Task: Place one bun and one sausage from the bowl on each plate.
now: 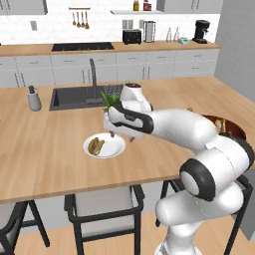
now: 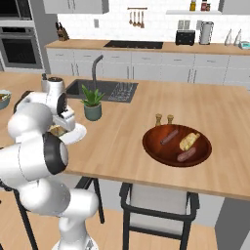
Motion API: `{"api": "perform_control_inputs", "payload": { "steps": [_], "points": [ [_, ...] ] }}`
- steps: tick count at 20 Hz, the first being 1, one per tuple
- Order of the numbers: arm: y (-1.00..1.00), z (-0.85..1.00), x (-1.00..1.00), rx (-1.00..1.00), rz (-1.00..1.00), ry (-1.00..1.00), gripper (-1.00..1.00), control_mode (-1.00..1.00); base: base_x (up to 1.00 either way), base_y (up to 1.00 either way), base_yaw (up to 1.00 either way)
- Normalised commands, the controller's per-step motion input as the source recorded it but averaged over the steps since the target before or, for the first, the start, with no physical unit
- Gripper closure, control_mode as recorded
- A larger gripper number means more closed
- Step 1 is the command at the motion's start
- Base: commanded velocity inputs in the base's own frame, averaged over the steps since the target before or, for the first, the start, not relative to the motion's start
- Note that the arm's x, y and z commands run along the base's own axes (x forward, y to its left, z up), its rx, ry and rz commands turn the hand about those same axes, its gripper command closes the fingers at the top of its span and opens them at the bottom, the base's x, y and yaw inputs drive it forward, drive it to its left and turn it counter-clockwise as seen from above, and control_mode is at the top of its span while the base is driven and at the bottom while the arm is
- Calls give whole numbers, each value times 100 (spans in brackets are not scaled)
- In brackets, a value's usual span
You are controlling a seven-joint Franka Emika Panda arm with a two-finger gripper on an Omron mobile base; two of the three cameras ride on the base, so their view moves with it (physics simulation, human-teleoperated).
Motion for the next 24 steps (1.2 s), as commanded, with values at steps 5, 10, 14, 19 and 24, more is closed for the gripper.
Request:
{"api": "perform_control_inputs", "payload": {
  "steps": [5,10,14,19,24],
  "points": [
    [-100,23,-41,1,-18,-1,-100,-100,0,0,0],
    [-100,34,-6,0,-15,-2,-100,-100,0,0,0],
    [-100,40,11,0,-10,0,-100,-100,0,0,0],
    [-100,26,4,0,-9,0,-100,-100,0,0,0],
    [-100,3,1,-2,-8,0,-100,-100,0,0,0]
  ]
}}
